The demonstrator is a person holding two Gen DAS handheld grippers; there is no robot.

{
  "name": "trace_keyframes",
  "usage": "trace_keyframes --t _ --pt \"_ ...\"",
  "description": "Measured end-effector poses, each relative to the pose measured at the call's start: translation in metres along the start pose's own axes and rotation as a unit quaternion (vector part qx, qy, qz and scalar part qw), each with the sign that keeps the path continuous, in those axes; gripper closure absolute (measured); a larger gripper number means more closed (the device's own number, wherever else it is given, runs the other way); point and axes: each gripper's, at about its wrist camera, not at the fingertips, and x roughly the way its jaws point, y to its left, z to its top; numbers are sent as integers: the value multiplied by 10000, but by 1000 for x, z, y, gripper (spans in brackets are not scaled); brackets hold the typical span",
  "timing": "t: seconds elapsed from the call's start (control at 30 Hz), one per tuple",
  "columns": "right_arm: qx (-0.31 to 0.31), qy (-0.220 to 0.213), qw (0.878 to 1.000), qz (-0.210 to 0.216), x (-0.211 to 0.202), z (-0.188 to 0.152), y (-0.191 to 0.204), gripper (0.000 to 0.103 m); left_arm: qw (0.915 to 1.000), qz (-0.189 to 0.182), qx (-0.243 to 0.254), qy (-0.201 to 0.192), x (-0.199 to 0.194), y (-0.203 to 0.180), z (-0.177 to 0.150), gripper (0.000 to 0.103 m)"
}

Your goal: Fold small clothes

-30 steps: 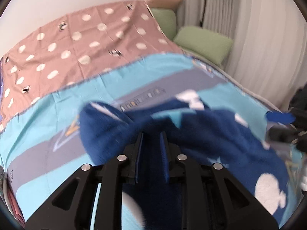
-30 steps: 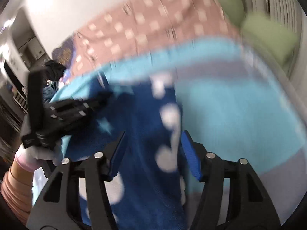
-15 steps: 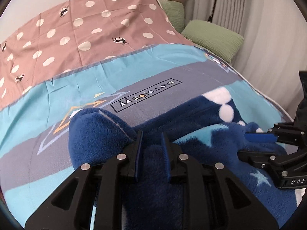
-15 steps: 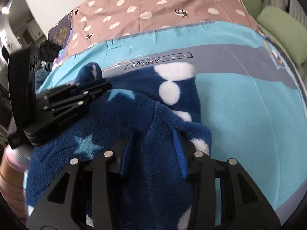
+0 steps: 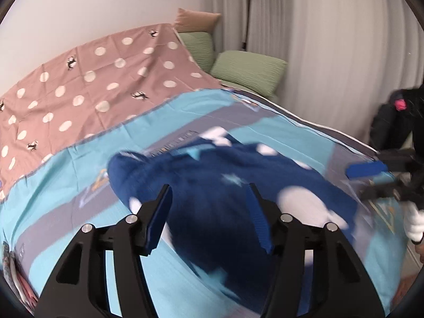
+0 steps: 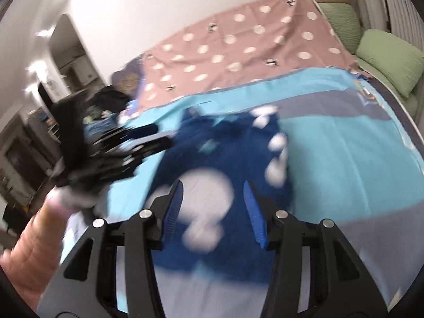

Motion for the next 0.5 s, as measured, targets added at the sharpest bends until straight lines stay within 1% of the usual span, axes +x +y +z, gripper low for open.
trace_keyframes --t 0.07,0.1,0.13,0.17,0.2,0.23,0.27,0.3,0.33,0.4,0.43,0.47,0.5 --pt "-216 98 9992 321 -18 -32 21 51 9999 -119 68 44 -3 -12 -7 44" --pt "-279 147 9983 487 -23 -48 30 47 9998 -130 147 75 -1 -17 -8 42" --pt "-325 219 9968 701 -27 -65 38 46 9996 -81 259 122 4 -24 -7 40" --pt "-321 266 9960 794 -26 -76 43 46 9994 -63 297 164 7 -27 -7 40" --pt "-279 358 9958 793 -20 -85 46 46 9992 -87 315 247 14 -30 -5 40" --pt "-160 500 9961 705 -11 -91 45 56 9988 -130 327 336 21 -34 -3 39" --pt "49 617 9961 631 -2 -95 40 69 9979 -92 425 481 33 -39 -2 38" --pt "375 739 9944 649 6 -97 33 91 9966 37 570 597 45 -44 -3 33" --pt "1006 891 9872 859 18 -99 18 97 9955 68 630 706 53 -46 -4 32" --pt "1941 973 9686 1209 36 -104 -6 99 9947 14 573 857 65 -47 -3 32" --pt "2155 953 9644 1203 43 -103 -12 99 9945 11 513 916 69 -47 0 31" --pt "2276 857 9634 1128 49 -101 -17 100 9936 21 506 1006 74 -47 3 31" --pt "2303 761 9631 1165 54 -97 -18 100 9929 36 550 1055 77 -48 5 30"
